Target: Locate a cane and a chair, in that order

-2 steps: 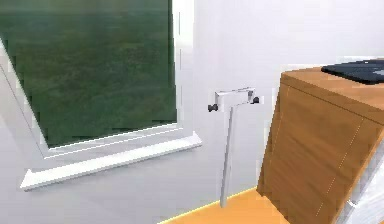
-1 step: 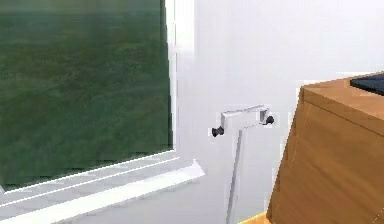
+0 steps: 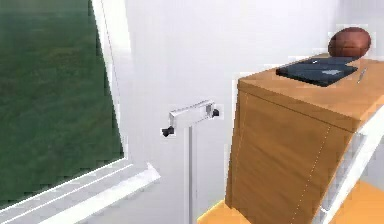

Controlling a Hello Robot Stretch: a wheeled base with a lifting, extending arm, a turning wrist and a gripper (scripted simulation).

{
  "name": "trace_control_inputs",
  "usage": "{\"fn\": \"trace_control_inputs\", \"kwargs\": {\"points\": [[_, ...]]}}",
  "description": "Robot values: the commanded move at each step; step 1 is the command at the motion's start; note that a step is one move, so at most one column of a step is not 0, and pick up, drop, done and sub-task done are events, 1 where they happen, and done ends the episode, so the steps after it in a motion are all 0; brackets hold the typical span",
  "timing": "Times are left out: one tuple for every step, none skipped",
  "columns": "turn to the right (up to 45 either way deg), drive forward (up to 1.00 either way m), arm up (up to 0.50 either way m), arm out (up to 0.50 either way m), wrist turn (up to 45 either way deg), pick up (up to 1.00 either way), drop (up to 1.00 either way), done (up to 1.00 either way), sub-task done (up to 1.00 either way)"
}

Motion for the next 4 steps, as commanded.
{"fn": "trace_control_inputs", "kwargs": {"points": [[0.0,0.00,0.00,0.00,0.0,0.00,0.00,0.00,1.00],[45.0,0.00,0.00,0.00,0.0,0.00,0.00,0.00,0.00],[24.0,0.00,0.00,0.00,0.0,0.00,0.00,0.00,0.00],[0.0,0.75,0.00,0.00,0.0,0.00,0.00,0.00,0.00]]}}
